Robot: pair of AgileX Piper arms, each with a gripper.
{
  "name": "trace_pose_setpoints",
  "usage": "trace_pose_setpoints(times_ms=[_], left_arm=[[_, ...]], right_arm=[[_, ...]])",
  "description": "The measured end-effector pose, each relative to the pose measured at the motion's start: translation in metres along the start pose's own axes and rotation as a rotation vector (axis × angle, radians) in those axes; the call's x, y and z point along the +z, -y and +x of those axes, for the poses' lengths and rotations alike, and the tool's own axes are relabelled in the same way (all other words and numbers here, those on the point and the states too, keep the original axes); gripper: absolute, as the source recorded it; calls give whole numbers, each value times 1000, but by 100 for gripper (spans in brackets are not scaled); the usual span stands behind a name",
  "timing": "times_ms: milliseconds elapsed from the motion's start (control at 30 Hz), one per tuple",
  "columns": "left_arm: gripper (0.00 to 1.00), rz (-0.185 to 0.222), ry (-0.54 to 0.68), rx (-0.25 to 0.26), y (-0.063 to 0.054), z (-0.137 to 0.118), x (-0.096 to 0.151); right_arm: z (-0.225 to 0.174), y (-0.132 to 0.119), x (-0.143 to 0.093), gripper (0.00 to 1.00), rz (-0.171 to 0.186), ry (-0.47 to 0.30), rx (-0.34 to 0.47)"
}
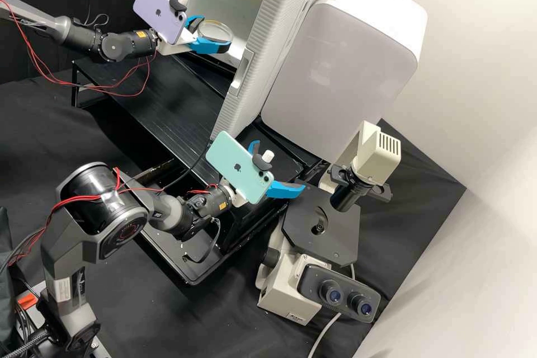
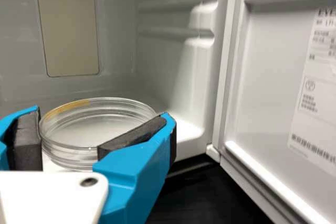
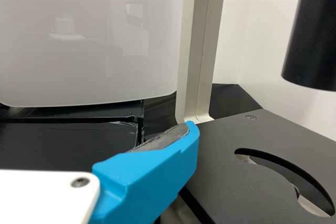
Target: Place the petri dish in the incubator
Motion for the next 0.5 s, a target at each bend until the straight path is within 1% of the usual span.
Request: trace_pose_setpoints(times_ms=[100,400,500], left_arm=[[0,-8,-4,-2,0,0,0],[0,-7,-3,-3,0,0,0],[0,0,-6,2,-1,2,1]], right_arm=[[0,0,0,100,0,0,0],[0,0,0,100,0,0,0],[0,0,0,100,0,0,0]])
